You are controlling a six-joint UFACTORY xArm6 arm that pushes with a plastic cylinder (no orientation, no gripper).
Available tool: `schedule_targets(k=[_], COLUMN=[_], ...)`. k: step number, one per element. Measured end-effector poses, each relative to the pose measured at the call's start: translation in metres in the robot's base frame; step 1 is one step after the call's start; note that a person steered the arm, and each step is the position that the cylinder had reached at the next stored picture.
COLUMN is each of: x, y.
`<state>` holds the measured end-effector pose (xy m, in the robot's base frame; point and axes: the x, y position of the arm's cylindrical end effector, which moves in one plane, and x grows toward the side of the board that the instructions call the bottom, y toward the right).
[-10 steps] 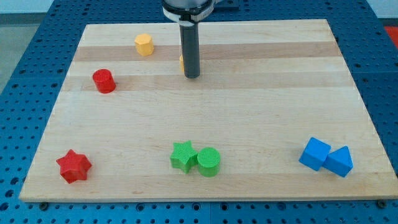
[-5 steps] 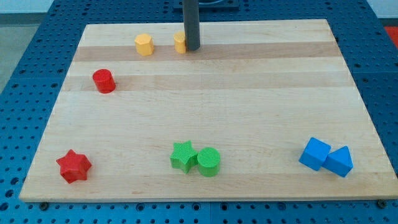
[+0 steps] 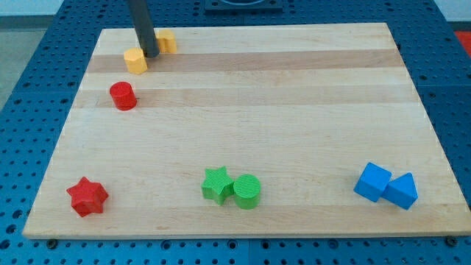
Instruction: Move the heart to the top of the hexagon
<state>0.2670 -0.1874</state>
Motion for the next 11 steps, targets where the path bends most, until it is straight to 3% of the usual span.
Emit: schedule_targets(k=[2, 4, 6, 9, 11], x=[0.009, -0.025, -0.033, -0.033, -0.026], y=[0.042, 0.092, 0.092, 0.005, 0.042])
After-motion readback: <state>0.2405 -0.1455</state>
